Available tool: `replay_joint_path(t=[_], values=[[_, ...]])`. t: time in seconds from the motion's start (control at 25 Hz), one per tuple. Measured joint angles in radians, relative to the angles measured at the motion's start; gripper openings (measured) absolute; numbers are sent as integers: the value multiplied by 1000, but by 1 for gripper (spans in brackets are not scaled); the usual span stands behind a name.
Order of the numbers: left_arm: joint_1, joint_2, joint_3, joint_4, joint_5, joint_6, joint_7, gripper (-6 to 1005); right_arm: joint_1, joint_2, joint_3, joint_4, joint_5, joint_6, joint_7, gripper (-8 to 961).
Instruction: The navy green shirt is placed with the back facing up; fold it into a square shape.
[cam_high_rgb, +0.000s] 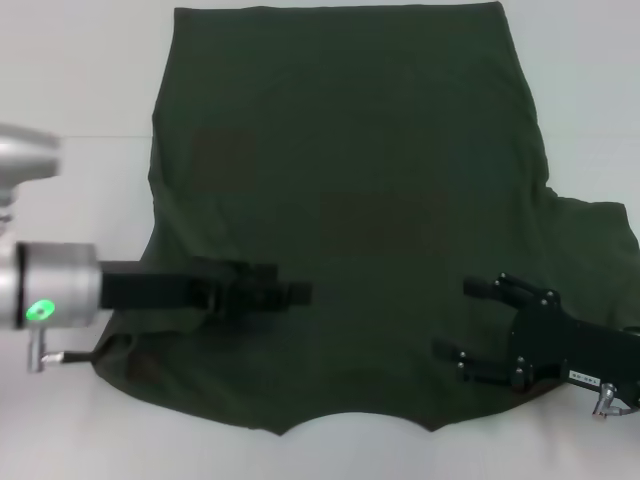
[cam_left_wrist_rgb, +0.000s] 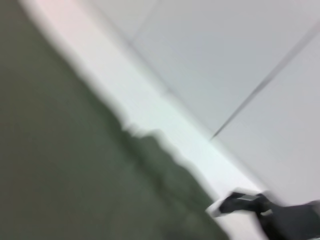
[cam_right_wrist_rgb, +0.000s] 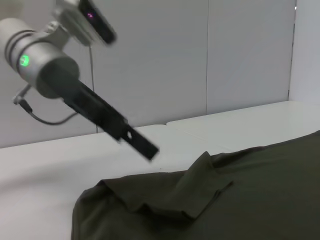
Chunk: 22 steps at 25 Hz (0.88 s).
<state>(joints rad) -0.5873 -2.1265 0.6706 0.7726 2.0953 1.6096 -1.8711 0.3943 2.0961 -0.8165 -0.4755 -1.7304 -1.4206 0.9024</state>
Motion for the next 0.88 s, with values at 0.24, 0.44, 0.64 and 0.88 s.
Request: replay_joint_path(t=[0.24,0.44,0.64,0.88], values=[[103,10,-37,11,-82,91,248,861,2,-1,13,0,10,0,1,940],[173,11,-46,5,-85,91,451,864,1,-1,14,0,13,4,4,940],[224,5,-82,-1,-82,74,589,865,0,-1,16,0,14,14,4,940],[239,44,-79,-51,-75,20,606,859,-7,-2,17,8,14,33,4,941]])
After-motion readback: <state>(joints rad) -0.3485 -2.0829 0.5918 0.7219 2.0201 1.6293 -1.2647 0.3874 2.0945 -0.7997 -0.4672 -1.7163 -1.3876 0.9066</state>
